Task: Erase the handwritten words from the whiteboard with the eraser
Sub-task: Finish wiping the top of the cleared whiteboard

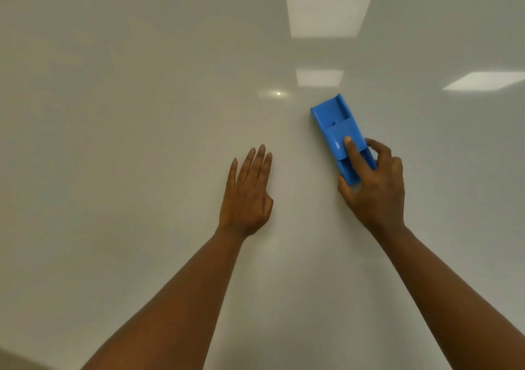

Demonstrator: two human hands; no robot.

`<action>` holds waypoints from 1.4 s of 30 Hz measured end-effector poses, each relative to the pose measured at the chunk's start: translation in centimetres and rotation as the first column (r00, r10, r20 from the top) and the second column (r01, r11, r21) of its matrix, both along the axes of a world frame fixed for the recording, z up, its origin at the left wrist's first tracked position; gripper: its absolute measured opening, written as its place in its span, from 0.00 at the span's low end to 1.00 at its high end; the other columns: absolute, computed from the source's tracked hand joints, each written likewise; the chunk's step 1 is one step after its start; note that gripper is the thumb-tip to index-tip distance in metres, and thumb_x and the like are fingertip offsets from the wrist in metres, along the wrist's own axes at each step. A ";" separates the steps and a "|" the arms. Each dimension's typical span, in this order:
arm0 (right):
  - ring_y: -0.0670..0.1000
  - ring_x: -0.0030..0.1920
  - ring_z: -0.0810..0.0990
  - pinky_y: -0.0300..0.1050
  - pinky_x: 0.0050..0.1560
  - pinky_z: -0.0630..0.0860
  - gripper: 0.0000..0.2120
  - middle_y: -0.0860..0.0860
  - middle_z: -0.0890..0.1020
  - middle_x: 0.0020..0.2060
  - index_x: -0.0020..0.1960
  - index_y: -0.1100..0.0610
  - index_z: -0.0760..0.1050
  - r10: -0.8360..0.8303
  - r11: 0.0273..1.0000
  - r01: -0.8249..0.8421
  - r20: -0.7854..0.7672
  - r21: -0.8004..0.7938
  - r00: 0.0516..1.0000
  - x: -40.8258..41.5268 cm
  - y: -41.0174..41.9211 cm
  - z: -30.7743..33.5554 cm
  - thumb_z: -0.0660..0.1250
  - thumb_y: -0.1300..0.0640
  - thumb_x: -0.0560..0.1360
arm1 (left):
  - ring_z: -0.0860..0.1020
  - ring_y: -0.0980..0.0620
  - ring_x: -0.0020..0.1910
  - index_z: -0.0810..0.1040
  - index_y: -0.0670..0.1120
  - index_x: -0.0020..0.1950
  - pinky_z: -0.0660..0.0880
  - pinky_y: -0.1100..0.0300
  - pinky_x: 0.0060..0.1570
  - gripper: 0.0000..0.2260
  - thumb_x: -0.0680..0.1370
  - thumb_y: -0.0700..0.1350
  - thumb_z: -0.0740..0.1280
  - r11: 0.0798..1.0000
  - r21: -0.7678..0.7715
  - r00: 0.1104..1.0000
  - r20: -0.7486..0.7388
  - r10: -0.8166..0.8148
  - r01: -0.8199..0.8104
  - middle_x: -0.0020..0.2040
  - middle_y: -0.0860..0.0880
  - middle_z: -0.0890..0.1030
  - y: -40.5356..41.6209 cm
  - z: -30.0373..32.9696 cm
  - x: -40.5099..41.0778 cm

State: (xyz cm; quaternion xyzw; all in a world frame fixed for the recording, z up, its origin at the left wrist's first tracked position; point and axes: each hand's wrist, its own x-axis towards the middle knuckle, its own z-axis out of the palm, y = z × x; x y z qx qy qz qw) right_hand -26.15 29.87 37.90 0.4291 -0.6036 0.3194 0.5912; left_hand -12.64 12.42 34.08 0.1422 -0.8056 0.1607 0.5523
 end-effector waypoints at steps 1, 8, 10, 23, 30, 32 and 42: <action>0.63 0.42 0.73 0.53 0.39 0.74 0.32 0.65 0.73 0.59 0.69 0.58 0.68 0.016 1.000 -0.016 0.022 0.003 1.000 0.3 0.0 -0.2 0.74 0.61 0.66 | 0.58 0.43 0.74 0.60 0.39 0.74 0.54 0.43 0.72 0.31 0.71 0.43 0.50 1.000 0.003 1.000 0.015 0.011 -0.011 0.75 0.41 0.60 -0.3 -0.3 0.5; 0.59 0.50 0.73 0.45 0.47 0.69 0.37 0.61 0.72 0.61 0.72 0.60 0.59 0.166 0.986 -0.169 0.146 0.008 0.975 2.0 0.7 -5.1 0.71 0.61 0.68 | 0.56 0.44 0.75 0.57 0.39 0.75 0.52 0.46 0.73 0.31 0.71 0.42 0.50 1.000 0.004 0.998 0.057 0.012 -0.012 0.75 0.41 0.59 -1.6 -2.9 2.2; 0.58 0.53 0.73 0.44 0.48 0.69 0.37 0.61 0.71 0.61 0.72 0.62 0.59 0.201 0.979 -0.206 0.190 0.007 0.961 2.4 0.8 -6.9 0.71 0.62 0.67 | 0.56 0.44 0.75 0.57 0.39 0.75 0.51 0.47 0.73 0.31 0.71 0.41 0.50 1.000 0.005 0.998 0.069 0.005 -0.005 0.75 0.41 0.59 -1.9 -3.5 2.6; 0.55 0.56 0.73 0.46 0.47 0.77 0.38 0.57 0.74 0.60 0.69 0.62 0.65 0.266 0.854 -0.409 0.405 0.322 0.875 4.8 0.2 -22.2 0.75 0.66 0.62 | 0.46 0.48 0.76 0.47 0.43 0.77 0.46 0.50 0.74 0.32 0.75 0.37 0.55 0.995 0.090 0.973 0.232 0.009 -0.031 0.78 0.46 0.48 -3.9 -6.6 2.8; 0.52 0.52 0.73 0.42 0.44 0.78 0.36 0.55 0.77 0.59 0.67 0.61 0.69 0.194 0.689 -0.455 0.462 0.564 0.866 5.8 -0.3 -28.3 0.76 0.62 0.61 | 0.47 0.46 0.76 0.48 0.42 0.77 0.48 0.47 0.74 0.31 0.74 0.40 0.53 0.991 0.132 0.985 0.164 -0.054 0.032 0.78 0.44 0.49 -3.4 -7.2 2.1; 0.54 0.49 0.78 0.41 0.41 0.79 0.36 0.54 0.78 0.57 0.66 0.61 0.71 0.162 0.650 -0.434 0.444 0.624 0.881 6.1 -0.5 -29.9 0.77 0.60 0.60 | 0.46 0.46 0.76 0.48 0.42 0.77 0.47 0.46 0.74 0.31 0.74 0.41 0.53 0.991 0.130 0.986 0.161 -0.043 0.022 0.78 0.44 0.49 -3.5 -7.4 1.9; 0.54 0.48 0.80 0.41 0.42 0.80 0.30 0.55 0.79 0.55 0.63 0.60 0.74 0.020 0.510 -0.420 0.478 0.751 0.878 5.7 -1.0 -37.6 0.76 0.57 0.62 | 0.48 0.46 0.76 0.48 0.42 0.77 0.47 0.46 0.74 0.32 0.74 0.43 0.54 0.993 0.112 0.992 0.124 0.012 -0.026 0.78 0.44 0.50 -3.6 -7.9 1.1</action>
